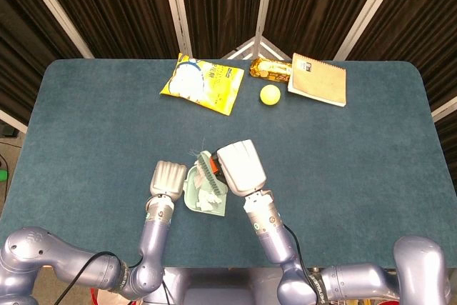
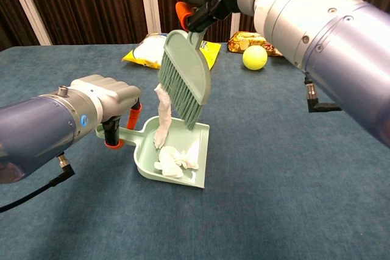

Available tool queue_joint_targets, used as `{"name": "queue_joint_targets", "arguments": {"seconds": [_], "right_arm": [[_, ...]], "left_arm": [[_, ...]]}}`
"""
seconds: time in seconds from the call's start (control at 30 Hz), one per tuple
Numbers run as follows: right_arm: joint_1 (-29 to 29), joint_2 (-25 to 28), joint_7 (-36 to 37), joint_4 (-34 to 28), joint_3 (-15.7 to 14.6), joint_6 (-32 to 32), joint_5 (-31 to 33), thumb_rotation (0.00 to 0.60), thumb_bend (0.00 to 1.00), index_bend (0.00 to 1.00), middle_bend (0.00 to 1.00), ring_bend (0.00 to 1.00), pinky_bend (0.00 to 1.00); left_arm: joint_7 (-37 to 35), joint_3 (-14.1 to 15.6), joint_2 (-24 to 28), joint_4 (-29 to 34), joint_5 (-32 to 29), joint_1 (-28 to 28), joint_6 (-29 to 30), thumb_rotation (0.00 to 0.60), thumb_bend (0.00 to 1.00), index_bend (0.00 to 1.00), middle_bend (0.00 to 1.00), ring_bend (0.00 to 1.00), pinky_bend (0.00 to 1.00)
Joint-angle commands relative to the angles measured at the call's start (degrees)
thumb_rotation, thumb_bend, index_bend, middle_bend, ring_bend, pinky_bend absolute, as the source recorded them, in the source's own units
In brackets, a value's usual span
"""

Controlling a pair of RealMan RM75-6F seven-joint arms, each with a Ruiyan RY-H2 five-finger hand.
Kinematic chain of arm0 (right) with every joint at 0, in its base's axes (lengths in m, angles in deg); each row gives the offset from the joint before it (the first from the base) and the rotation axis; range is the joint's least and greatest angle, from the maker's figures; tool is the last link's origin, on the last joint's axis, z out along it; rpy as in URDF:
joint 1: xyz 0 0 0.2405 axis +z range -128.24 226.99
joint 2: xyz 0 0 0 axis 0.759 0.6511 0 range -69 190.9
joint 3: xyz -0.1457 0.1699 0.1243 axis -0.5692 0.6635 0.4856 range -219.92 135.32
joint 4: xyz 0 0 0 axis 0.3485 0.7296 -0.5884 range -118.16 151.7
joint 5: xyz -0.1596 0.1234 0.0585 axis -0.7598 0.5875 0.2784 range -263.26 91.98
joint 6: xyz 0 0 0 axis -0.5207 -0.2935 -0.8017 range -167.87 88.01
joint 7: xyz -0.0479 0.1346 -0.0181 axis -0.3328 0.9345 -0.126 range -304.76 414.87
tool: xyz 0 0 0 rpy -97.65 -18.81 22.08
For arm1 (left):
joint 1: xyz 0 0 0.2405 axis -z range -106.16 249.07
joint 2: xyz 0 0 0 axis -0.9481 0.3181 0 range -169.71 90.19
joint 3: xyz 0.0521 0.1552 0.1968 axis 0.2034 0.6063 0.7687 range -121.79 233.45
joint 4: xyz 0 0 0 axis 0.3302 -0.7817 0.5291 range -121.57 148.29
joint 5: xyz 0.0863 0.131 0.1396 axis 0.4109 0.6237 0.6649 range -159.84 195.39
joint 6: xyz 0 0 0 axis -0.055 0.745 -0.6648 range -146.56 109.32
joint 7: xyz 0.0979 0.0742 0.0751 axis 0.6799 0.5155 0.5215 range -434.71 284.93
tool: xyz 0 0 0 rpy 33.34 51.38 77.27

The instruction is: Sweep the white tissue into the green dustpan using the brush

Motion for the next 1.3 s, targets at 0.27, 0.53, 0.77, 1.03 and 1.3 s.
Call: {"name": "queue_joint_targets", "arguments": {"seconds": [0.27, 0.53, 0.77, 1.03, 1.3], "right_arm": [[0.7, 2.5, -4.4, 3.2, -3.1, -0.8, -4.4, 0.6, 0.57, 1.0, 0.98, 0.98, 0.96], [-0.1, 2.6, -1.9, 1.7, -2.5, -0.8, -3.4, 0.6, 0.57, 1.0, 0.98, 0.98, 0.96], [0.0, 2.4, -1.9, -0.4, -0.4, -0.2, -1.6, 0.6, 0.57, 1.0, 0.98, 0.98, 0.96], [-1.6, 4.3, -1.0, 6.3, -4.1, -0.6, -3.6, 0.6, 0.57, 1.0, 0.98, 0.98, 0.96], [-4.3, 5.1, 2.5, 12.2, -7.4, -1.8, -3.6, 0.6, 0.57, 1.0, 0.98, 0.98, 0.96]], "left_arm": [[0.3, -0.3, 0.2, 0.3, 0.0, -0.1, 0.4, 0.6, 0.61, 0.68, 1.0, 0.99, 0.94], [0.3, -0.2, 0.3, 0.4, 0.1, -0.2, 0.4, 0.6, 0.61, 0.68, 1.0, 0.99, 0.94], [0.0, -0.4, 0.2, 0.3, 0.3, -0.4, 0.4, 0.6, 0.61, 0.68, 1.0, 0.99, 0.94], [0.1, -0.2, 0.7, 1.1, 0.4, -0.8, 0.8, 0.6, 0.61, 0.68, 1.0, 0.99, 0.94], [-0.1, -0.5, 1.6, 1.8, 0.3, -1.0, 0.8, 0.6, 0.61, 0.68, 1.0, 0.99, 0.94]]}}
